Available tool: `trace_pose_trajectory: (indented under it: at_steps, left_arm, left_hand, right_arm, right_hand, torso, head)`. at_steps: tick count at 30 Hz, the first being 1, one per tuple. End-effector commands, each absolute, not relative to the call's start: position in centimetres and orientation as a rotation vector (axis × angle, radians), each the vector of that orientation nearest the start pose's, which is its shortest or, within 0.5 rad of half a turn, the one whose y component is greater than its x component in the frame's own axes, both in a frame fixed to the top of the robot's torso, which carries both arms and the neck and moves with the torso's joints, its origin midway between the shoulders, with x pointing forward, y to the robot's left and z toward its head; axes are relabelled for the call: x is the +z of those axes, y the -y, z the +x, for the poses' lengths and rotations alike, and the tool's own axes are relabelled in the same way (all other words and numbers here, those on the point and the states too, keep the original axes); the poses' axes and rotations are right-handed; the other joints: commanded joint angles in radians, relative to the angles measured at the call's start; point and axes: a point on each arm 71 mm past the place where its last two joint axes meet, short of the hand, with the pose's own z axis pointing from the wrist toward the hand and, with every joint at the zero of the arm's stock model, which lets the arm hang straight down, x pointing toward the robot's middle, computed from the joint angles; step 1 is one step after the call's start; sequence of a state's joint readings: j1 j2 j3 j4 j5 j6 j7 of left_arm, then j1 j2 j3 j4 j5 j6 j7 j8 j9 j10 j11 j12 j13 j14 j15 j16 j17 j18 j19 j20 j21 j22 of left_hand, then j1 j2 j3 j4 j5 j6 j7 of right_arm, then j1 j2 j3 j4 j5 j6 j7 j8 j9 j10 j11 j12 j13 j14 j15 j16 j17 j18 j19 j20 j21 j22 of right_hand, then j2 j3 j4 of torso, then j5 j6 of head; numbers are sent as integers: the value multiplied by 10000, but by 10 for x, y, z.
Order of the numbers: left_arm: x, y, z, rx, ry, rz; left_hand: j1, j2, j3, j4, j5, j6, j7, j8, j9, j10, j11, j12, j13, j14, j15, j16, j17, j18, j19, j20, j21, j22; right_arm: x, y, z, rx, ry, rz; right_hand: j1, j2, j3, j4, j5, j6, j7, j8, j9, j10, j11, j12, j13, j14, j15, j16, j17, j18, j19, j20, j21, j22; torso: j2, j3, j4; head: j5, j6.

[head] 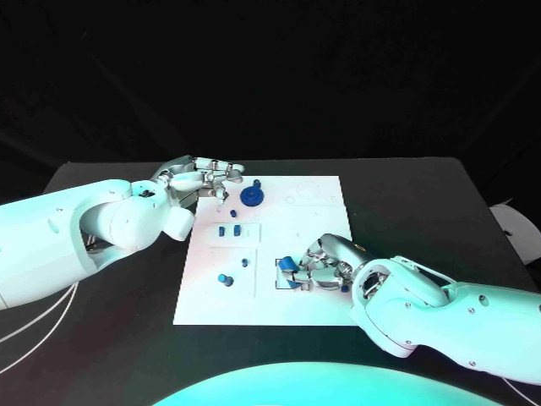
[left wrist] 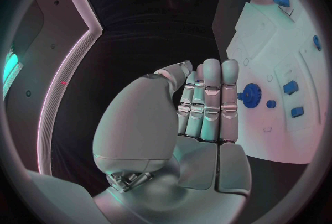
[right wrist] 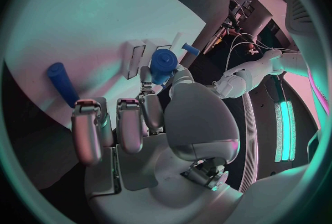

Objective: Assemble the parts on the task board

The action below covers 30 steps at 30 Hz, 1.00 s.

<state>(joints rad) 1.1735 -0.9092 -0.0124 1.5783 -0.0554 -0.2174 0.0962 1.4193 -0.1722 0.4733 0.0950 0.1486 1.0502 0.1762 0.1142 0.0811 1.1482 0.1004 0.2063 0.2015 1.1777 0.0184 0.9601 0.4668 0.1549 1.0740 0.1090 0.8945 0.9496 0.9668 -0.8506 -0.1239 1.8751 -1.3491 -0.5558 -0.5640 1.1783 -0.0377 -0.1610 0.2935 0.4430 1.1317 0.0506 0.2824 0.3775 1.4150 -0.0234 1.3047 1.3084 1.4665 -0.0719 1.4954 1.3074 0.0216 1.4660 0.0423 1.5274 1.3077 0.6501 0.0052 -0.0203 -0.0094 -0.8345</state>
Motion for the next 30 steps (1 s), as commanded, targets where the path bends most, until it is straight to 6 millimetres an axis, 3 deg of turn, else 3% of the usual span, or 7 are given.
trace_pose_trajectory:
  at_steps: [1,5,8,14,22,26,30]
  left_arm:
    - [-194,-215,472,-14683,-17457,-12034]
    - [-194,-215,472,-14685,-17463,-12033]
    - [-194,-215,471,-14679,-17465,-12037]
    - [-194,-216,471,-14663,-17468,-12046]
    - [-194,-217,471,-14640,-17468,-12059]
    - [-194,-217,471,-14635,-17474,-12063]
    - [-194,-217,471,-14628,-17482,-12067]
  left_hand:
    - [-54,35,4,54,35,-40,2,-47,-12,-60,-3,49,17,-12,50,-41,-13,127,4,64,-66,-16]
    - [-54,35,4,54,35,-40,2,-47,-12,-60,-3,49,17,-12,50,-41,-13,127,4,64,-66,-16]
    - [-54,35,4,54,35,-40,2,-47,-12,-60,-3,49,17,-12,50,-41,-13,127,4,64,-66,-16]
    - [-54,35,4,54,35,-40,2,-47,-12,-60,-3,49,17,-12,50,-41,-13,127,4,64,-66,-16]
    - [-54,35,4,54,35,-40,2,-47,-12,-60,-3,49,17,-12,50,-41,-13,127,4,64,-66,-16]
    - [-54,35,4,54,35,-40,2,-47,-12,-60,-3,49,17,-12,50,-41,-13,127,4,64,-66,-16]
    - [-54,35,4,54,35,-40,2,-47,-12,-60,-3,49,17,-12,50,-41,-13,127,4,64,-66,-16]
  right_arm:
    - [-276,137,351,6545,-19979,2897]
    - [-276,138,353,6482,-19931,2964]
    - [-276,138,354,6511,-19865,2947]
    - [-274,136,353,6689,-19720,2878]
    - [-268,134,350,7001,-19353,2700]
    - [-265,135,347,7105,-19249,2527]
    - [-264,135,346,7085,-19213,2309]
  right_hand:
    - [-225,13,-141,-8,-416,-16,-11,52,42,88,21,40,103,774,-96,38,1276,-118,865,-106,-1,2504]
    - [-605,-63,-350,-2,-1454,-52,-9,115,125,94,24,27,131,768,-97,26,1255,-111,849,-113,-35,2493]
    - [-996,-583,-362,24,-2573,-288,72,105,181,-150,99,-336,-147,731,-43,-62,1109,-56,739,-77,-287,2419]
    - [-1492,-1038,-228,43,-3140,-465,132,129,241,-326,152,-582,-325,708,6,-125,1015,-18,664,-30,-460,2368]
    - [-1525,-755,15,24,-2772,-445,113,226,312,-226,139,-441,-181,715,3,-120,1034,-30,690,-17,-405,2386]
    - [-968,-317,256,-40,-1993,-407,67,327,384,-99,100,-267,-8,730,-29,-95,1084,-46,724,-41,-330,2409]
    - [-124,-207,373,-223,-967,-330,-4,442,457,90,34,18,263,749,-83,-47,1171,-70,771,-87,-221,2441]
  torso:
    - [1,-1,-10]
    - [-1,3,-13]
    - [0,2,-10]
    - [5,7,-12]
    - [0,13,-9]
    - [-3,17,-13]
    - [-4,9,-24]
  head:
    - [20,-9]
    - [28,-6]
    - [17,0]
    - [5,1]
    - [-2,7]
    - [23,-9]
    - [6,-10]
